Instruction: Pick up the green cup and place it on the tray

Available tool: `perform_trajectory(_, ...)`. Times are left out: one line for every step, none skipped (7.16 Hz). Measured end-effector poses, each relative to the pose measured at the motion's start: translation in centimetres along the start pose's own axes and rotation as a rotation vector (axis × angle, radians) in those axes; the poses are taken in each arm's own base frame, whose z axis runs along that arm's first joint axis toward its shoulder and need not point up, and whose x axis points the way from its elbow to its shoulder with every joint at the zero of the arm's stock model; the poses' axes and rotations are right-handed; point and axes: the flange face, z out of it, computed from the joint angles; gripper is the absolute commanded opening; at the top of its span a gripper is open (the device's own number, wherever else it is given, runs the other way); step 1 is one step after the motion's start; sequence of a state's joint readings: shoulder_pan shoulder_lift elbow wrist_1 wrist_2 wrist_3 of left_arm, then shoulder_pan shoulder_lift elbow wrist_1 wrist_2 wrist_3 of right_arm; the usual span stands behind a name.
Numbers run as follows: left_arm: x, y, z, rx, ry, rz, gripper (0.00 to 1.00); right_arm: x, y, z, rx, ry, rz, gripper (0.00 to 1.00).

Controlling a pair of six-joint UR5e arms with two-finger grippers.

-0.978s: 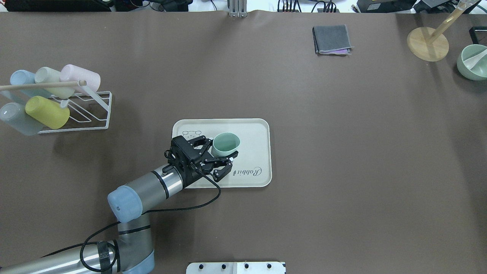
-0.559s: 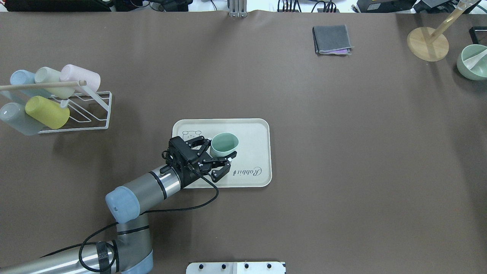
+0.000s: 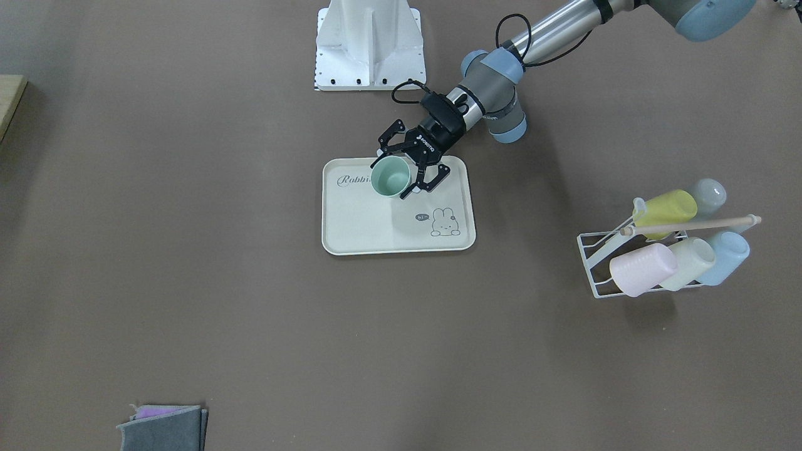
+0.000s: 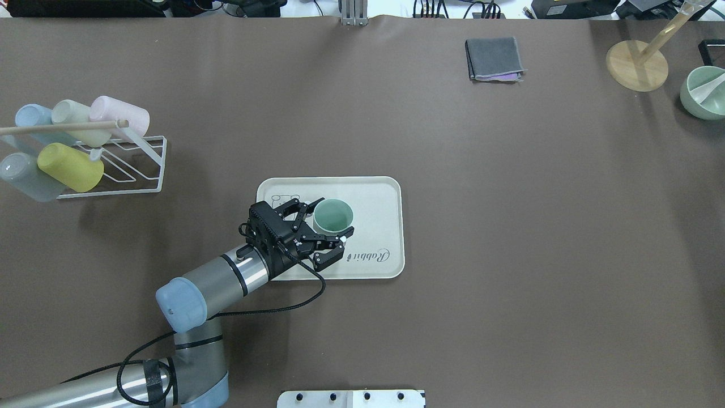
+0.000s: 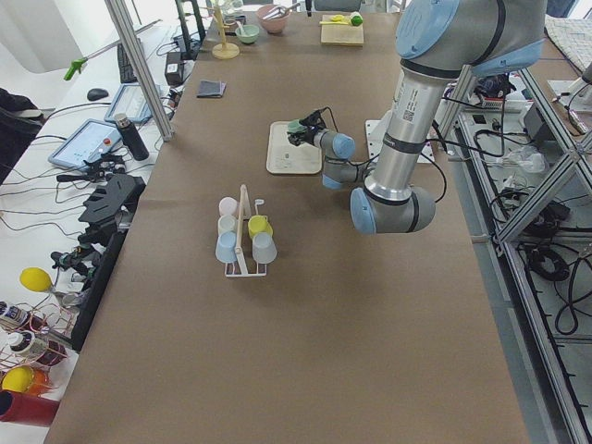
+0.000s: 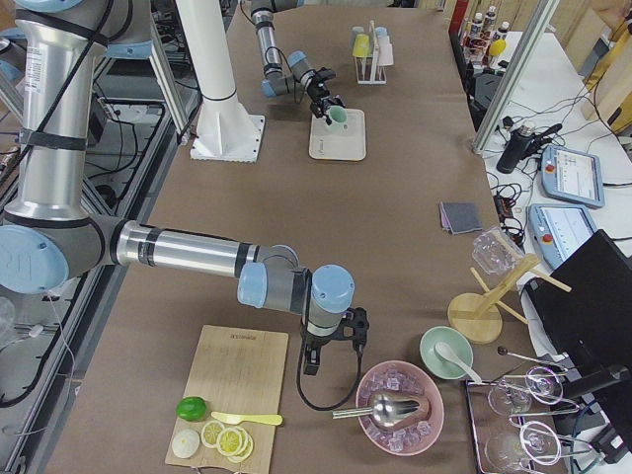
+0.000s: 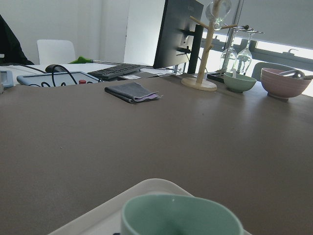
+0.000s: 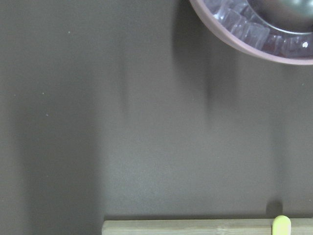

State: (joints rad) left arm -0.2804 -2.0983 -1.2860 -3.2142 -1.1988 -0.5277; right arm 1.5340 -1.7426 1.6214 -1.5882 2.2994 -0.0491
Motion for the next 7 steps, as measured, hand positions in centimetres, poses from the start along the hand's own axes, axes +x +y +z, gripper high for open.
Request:
perform_trajectory(0.1,-0.3,-0.2,0.016,0.009,-0.008,0.98,0.0,0.0,0.0,0.0,0.0,0.0,1.0)
perform_trajectory(0.4,-0.9,-0.4,0.032,0.019,-0.016,0.98,0.0,0.0,0.0,0.0,0.0,0.0,1.0)
perform_trajectory(0.8,-1.8,-0.6,0.049,0.03,-0.023,0.98,0.0,0.0,0.0,0.0,0.0,0.0,1.0)
perform_trajectory(1.0,-2.4,-0.9,0.06,0.037,-0.028,0.98,0.0,0.0,0.0,0.0,0.0,0.0,1.0)
perform_trajectory(1.1,-3.0,-1.1,0.07,0.041,-0.032,0.98,0.0,0.0,0.0,0.0,0.0,0.0,1.0)
perform_trajectory(1.4,-4.2,-1.3,0.088,0.05,-0.04,0.98,0.0,0.0,0.0,0.0,0.0,0.0,1.0)
perform_trajectory(1.5,-6.2,-1.4,0.11,0.052,-0.046,0.98,0.0,0.0,0.0,0.0,0.0,0.0,1.0)
